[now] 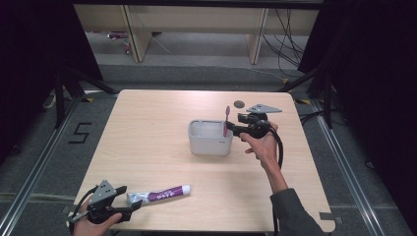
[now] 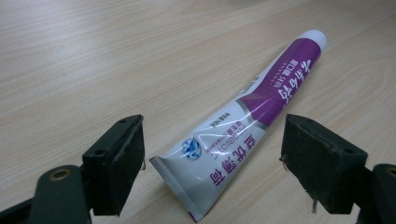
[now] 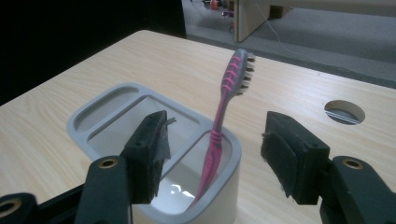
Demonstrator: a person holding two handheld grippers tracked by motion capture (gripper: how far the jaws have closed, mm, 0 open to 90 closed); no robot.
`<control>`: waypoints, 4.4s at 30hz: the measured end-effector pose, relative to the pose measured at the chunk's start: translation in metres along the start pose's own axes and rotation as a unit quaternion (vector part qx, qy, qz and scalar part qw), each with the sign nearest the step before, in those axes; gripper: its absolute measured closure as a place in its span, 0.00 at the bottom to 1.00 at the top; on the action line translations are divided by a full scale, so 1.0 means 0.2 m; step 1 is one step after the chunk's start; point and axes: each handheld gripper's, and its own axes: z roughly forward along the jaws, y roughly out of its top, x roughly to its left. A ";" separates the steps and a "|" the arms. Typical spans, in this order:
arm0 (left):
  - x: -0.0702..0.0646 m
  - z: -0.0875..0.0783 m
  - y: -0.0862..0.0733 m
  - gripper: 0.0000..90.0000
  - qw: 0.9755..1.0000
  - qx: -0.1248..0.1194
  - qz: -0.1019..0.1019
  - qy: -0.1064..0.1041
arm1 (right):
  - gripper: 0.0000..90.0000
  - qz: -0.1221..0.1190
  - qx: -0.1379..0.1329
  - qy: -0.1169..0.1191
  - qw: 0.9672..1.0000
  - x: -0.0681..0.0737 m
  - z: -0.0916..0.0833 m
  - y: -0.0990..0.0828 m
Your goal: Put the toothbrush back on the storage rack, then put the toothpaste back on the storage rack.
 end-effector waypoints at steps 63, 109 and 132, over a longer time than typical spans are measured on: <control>0.00 0.00 0.00 0.24 1.000 0.000 -0.004 0.003 | 0.27 -0.010 0.082 0.030 0.996 0.15 -0.36 -0.59; 0.00 -0.01 -0.01 0.23 1.000 0.000 -0.008 0.006 | 0.25 -0.012 0.142 0.059 0.988 0.25 -0.53 -0.82; -0.08 -0.07 -0.01 0.61 0.999 -0.022 0.020 -0.018 | 0.28 -0.014 0.143 0.045 0.989 0.25 -0.54 -0.84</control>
